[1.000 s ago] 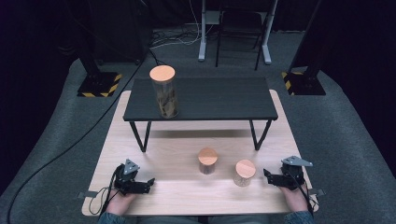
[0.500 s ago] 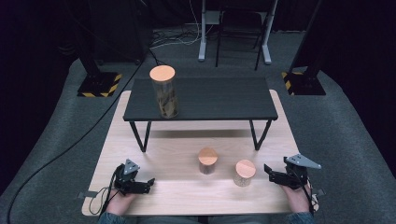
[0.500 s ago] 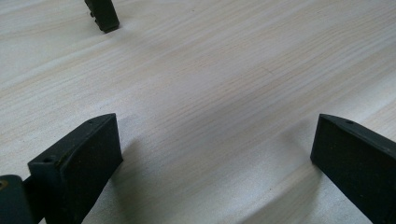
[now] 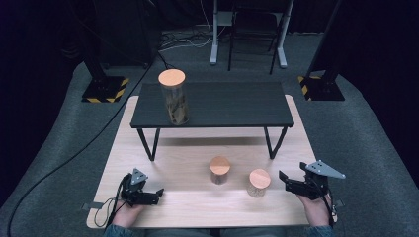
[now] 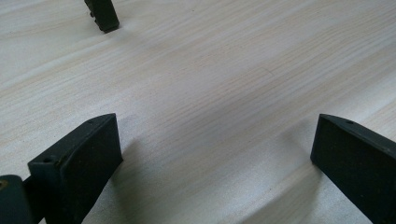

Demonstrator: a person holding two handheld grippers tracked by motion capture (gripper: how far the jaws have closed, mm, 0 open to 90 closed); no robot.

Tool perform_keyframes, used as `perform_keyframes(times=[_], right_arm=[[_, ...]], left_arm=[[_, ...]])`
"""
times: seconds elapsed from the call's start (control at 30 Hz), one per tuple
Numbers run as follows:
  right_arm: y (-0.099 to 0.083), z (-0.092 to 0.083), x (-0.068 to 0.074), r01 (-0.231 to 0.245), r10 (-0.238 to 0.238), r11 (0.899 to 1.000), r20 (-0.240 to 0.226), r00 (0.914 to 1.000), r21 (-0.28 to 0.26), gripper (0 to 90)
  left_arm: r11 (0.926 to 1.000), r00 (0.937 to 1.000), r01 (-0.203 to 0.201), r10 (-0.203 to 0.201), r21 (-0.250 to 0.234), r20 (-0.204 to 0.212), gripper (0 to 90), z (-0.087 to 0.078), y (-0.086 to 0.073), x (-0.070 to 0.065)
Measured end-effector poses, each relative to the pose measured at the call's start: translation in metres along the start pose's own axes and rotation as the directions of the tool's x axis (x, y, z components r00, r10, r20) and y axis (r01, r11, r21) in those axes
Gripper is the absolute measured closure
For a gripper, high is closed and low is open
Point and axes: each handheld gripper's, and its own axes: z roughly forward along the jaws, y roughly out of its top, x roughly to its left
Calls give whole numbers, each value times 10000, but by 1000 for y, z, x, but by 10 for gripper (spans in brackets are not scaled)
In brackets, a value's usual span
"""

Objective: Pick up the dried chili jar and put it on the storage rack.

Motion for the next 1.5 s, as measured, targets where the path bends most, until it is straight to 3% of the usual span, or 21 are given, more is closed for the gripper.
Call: perform_keyframes(times=[0.23, 0.47, 0.77, 1.5], right_arm=[[8, -5, 10, -95, 84, 9996, -433, 9990, -258, 92], [16, -8, 22, 113, -140, 9990, -631, 9979, -436, 91], [20, -6, 34, 254, -289, 9987, -793, 9964, -446, 78], [40, 6, 83, 654, -702, 9971, -1375, 9880, -389, 59]], left_arm=[[10000, 10000, -28, 28, 22, 4, 16, 0, 0, 0], [10000, 10000, -23, 23, 20, 2, 16, 0, 0, 0], [10000, 10000, -21, 21, 20, -3, 16, -1, 0, 0], [10000, 10000, 24, -24, -4, -5, 16, -1, -1, -1]])
